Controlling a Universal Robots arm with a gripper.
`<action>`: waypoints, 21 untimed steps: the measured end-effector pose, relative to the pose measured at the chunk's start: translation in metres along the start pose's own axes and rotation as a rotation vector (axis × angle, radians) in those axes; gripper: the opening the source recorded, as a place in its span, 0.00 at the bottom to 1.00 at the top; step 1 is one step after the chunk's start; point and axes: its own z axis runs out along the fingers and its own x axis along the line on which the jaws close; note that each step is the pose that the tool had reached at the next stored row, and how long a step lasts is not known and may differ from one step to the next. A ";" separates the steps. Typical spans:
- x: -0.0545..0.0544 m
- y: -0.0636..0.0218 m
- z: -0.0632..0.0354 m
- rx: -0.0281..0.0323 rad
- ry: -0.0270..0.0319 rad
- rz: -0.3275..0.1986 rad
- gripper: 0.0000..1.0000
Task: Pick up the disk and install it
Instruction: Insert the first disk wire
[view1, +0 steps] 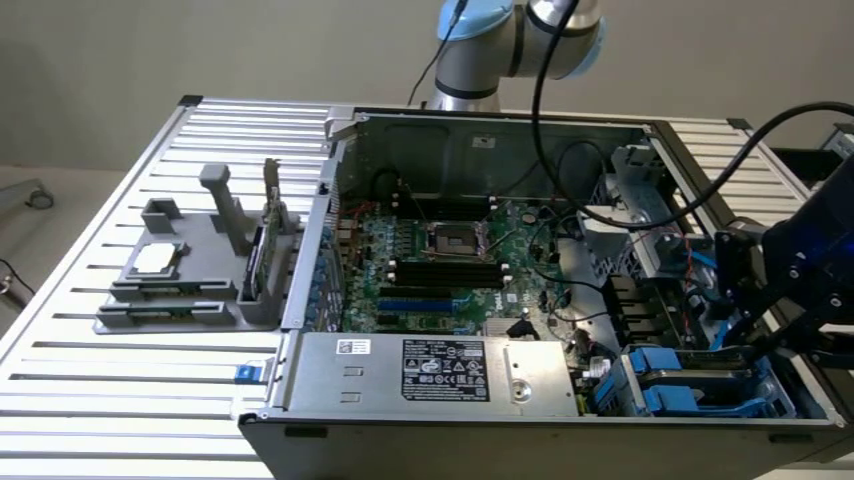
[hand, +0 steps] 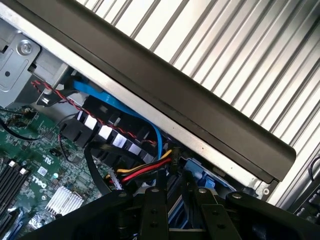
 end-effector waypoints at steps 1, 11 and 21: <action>0.000 0.0005 0.0003 -0.0011 0.0014 0.003 0.27; -0.002 0.0035 0.0036 -0.0083 0.0224 0.021 0.27; -0.004 0.0061 0.0040 0.0014 0.0406 0.029 0.27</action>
